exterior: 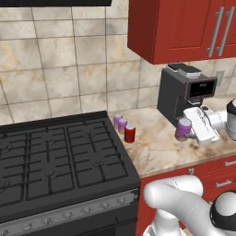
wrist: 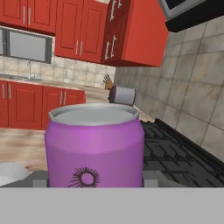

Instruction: Four empty soda cans are scattered around the kitchen. Gather all the cans and cluster them next to the stove for recycling.

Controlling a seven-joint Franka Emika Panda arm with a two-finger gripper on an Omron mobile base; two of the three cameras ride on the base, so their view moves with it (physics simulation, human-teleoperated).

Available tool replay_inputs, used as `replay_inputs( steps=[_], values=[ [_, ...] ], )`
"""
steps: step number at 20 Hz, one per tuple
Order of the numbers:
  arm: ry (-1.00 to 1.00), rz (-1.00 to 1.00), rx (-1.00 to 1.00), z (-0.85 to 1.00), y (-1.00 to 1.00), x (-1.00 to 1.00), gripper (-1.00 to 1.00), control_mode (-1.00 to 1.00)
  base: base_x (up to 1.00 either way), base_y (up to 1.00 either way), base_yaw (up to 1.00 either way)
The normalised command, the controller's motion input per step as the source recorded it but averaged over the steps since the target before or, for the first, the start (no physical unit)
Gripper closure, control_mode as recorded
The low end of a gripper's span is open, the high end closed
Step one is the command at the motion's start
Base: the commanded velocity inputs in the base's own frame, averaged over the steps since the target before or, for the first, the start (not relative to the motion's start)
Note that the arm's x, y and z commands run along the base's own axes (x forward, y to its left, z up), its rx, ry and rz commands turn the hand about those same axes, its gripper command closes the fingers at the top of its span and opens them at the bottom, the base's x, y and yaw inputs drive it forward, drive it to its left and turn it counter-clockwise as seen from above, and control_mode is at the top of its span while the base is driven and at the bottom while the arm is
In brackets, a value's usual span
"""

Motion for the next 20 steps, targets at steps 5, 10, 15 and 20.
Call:
replay_inputs(
  steps=[5,10,15,20],
  values=[
    [0.00,0.00,0.00,0.00,0.00,0.00,1.00,-1.00,0.00,0.00,0.00],
    [0.01,0.00,0.00,0.00,0.08,0.04,1.00,-1.00,0.00,0.00,0.00],
    [0.09,0.00,0.00,-0.05,0.22,0.01,1.00,-1.00,0.00,0.00,0.00],
    [0.12,0.00,-0.02,-0.16,0.24,0.01,1.00,-1.00,0.00,0.00,0.00]
  ],
)
